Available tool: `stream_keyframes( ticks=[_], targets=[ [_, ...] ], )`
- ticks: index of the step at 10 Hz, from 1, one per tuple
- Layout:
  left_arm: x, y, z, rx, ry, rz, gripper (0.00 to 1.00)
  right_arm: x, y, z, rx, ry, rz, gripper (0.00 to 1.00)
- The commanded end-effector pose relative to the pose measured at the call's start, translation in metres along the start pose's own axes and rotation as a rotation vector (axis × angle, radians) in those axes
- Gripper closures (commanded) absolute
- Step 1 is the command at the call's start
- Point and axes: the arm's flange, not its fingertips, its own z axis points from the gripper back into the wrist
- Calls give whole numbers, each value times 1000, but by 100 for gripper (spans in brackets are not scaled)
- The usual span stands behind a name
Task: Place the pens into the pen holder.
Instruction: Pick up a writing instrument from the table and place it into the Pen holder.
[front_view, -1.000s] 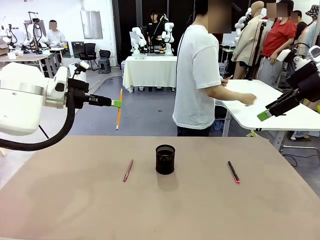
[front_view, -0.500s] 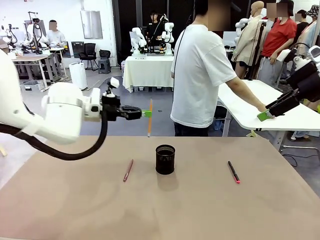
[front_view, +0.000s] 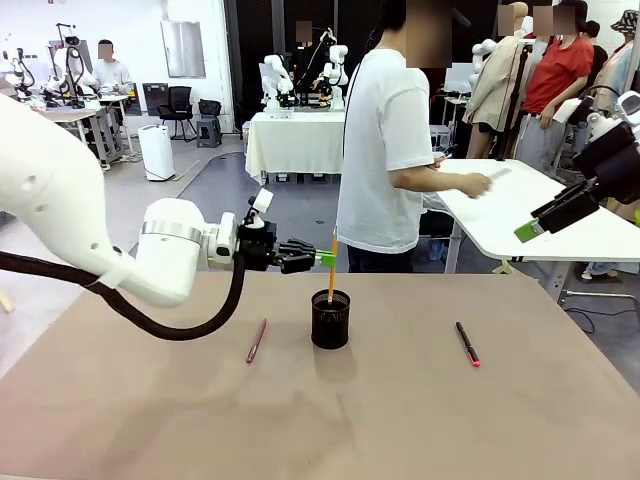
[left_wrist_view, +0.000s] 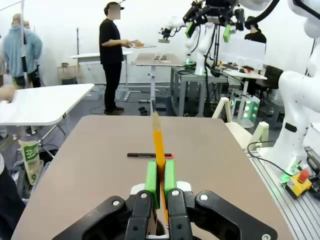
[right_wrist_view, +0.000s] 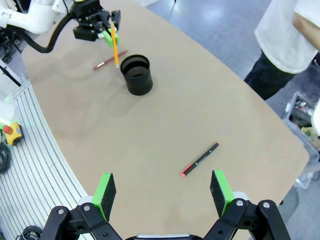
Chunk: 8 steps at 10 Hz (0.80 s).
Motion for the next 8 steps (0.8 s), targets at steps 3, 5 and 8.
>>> stream_keyframes(
  ticks=[3,5,8],
  targets=[
    [-12,30,-8,8,0,-94,100,1,-1,0,19,-25,2,0],
    [-23,37,-8,36,32,-113,100,1,-1,0,19,-25,2,0],
    [-30,45,-7,41,34,-79,62,1,-1,0,19,-25,2,0]
  ],
)
